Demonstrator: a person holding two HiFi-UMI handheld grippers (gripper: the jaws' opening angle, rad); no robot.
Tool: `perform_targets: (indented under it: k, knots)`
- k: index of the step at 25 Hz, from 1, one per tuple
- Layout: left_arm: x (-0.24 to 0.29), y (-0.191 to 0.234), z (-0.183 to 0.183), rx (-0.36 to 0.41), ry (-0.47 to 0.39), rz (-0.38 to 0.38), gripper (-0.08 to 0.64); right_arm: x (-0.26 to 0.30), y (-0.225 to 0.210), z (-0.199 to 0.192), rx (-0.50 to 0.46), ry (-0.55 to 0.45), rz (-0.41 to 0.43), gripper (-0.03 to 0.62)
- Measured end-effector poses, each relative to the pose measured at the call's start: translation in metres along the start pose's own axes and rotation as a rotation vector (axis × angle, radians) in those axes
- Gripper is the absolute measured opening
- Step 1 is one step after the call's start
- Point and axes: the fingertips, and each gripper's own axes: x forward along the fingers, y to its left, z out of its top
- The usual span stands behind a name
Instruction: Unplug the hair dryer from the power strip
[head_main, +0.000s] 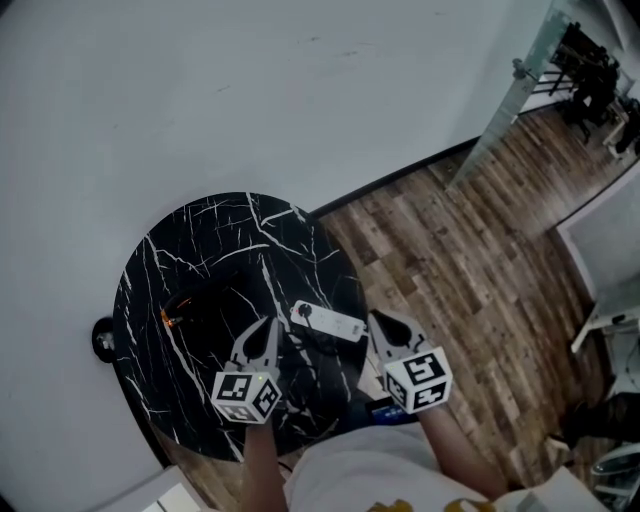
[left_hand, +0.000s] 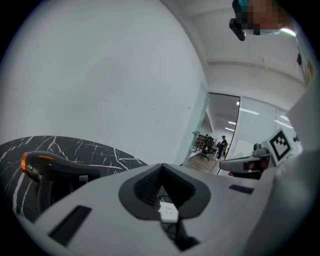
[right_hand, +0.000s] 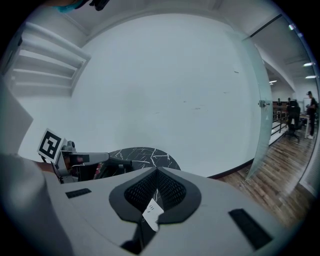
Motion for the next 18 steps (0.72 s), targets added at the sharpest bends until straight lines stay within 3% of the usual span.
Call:
perform_targets:
  k: [5, 18]
  knots:
    - [0.009, 0.001, -0.012, 0.081, 0.072, -0.003, 0.002, 0.012, -0.005, -0.009, -0.006, 0.026, 0.003, -0.003]
    - [0.026, 0.013, -0.034, 0.199, 0.192, -0.053, 0.002, 0.038, -0.003, -0.035, -0.019, 0.132, 0.049, -0.003]
